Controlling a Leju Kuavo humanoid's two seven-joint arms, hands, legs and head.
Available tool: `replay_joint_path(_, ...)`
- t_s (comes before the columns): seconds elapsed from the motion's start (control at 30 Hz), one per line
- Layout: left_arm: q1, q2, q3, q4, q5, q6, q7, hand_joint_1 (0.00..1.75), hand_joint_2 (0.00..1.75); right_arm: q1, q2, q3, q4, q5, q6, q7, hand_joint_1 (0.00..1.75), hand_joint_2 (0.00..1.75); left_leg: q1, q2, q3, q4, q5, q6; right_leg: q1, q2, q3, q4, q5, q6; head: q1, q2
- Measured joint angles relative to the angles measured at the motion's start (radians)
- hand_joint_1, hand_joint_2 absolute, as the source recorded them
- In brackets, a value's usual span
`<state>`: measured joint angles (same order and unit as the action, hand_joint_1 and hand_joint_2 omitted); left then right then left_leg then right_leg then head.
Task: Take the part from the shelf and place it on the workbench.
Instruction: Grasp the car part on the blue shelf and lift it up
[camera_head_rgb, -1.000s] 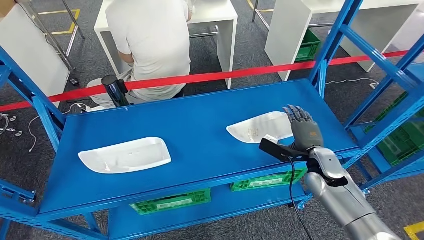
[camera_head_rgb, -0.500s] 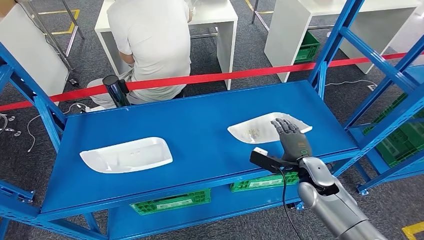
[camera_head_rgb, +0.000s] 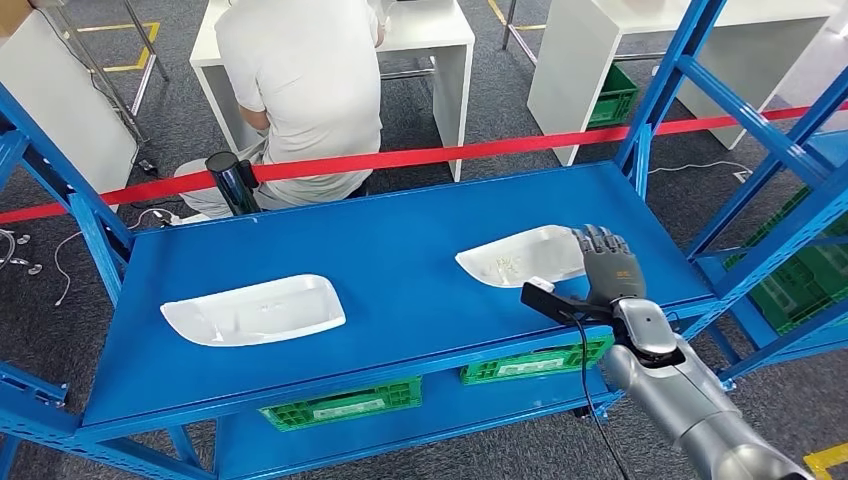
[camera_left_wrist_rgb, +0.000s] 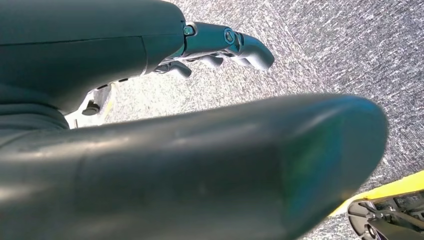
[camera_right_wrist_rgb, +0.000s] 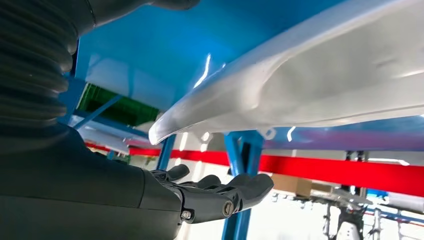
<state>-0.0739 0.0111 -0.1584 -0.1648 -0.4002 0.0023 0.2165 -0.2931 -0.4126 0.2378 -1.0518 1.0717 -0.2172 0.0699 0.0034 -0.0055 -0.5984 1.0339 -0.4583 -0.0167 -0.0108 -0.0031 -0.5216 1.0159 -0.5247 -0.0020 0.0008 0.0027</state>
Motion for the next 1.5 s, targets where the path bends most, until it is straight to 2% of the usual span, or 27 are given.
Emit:
replay_joint_path(0.03,0.0,0.0,0.0,0.0,0.0,-0.002,-0.002,0.0,0.0,-0.005,-0.002,0.0,0.011,0.002,-0.01,0.003,1.6,1.75,0.0,0.0,0.0,0.0,0.0,0.0,0.0,0.0,0.0,0.0,0.0,0.0,0.0,0.0)
replay_joint_path(0.07,0.0,0.0,0.0,0.0,0.0,-0.003,-0.005,0.0,0.0,-0.01,-0.003,0.0,0.02,0.003,-0.018,0.006,1.71,1.75,0.0,0.0,0.0,0.0,0.0,0.0,0.0,0.0,0.0,0.0,0.0,0.0,0.0,0.0)
replay_joint_path(0.47,0.0,-0.002,0.011,0.0,-0.002,-0.015,-0.017,0.0,0.0,-0.018,-0.018,-0.008,0.065,-0.01,-0.02,0.008,1.75,1.75,0.0,0.0,0.0,0.0,0.0,0.0,0.0,0.0,0.0,0.0,0.0,0.001,0.0,0.0)
replay_joint_path(0.87,0.003,-0.006,0.024,0.0,0.0,-0.015,-0.025,0.0,0.0,-0.031,-0.015,-0.006,0.094,-0.015,-0.022,-0.028,1.75,1.75,0.0,-0.001,0.0,0.0,0.0,0.0,0.0,0.0,0.001,0.0,0.0,0.001,0.0,0.0)
replay_joint_path(1.0,0.003,-0.006,0.025,0.0,0.0,-0.017,-0.029,0.0,1.75,-0.034,-0.013,-0.002,0.095,-0.025,-0.019,-0.028,1.75,1.75,0.0,-0.001,0.0,0.0,0.0,0.0,0.0,0.0,0.0,0.0,0.0,0.001,0.0,0.0)
replay_joint_path(1.37,0.001,-0.006,0.038,0.0,-0.007,-0.013,-0.021,0.0,1.75,-0.035,-0.008,0.001,0.095,-0.053,-0.006,-0.038,1.75,1.75,0.0,-0.001,0.0,0.0,0.0,0.0,0.0,0.0,0.001,0.0,0.0,0.001,0.0,0.0)
replay_joint_path(1.5,0.001,-0.006,0.047,0.0,-0.002,-0.009,-0.012,0.0,1.75,-0.042,-0.002,0.001,0.093,-0.152,0.033,-0.097,1.75,1.75,0.0,0.0,0.001,0.0,0.0,0.0,0.0,0.0,0.002,0.0,0.0,0.001,0.0,0.0)
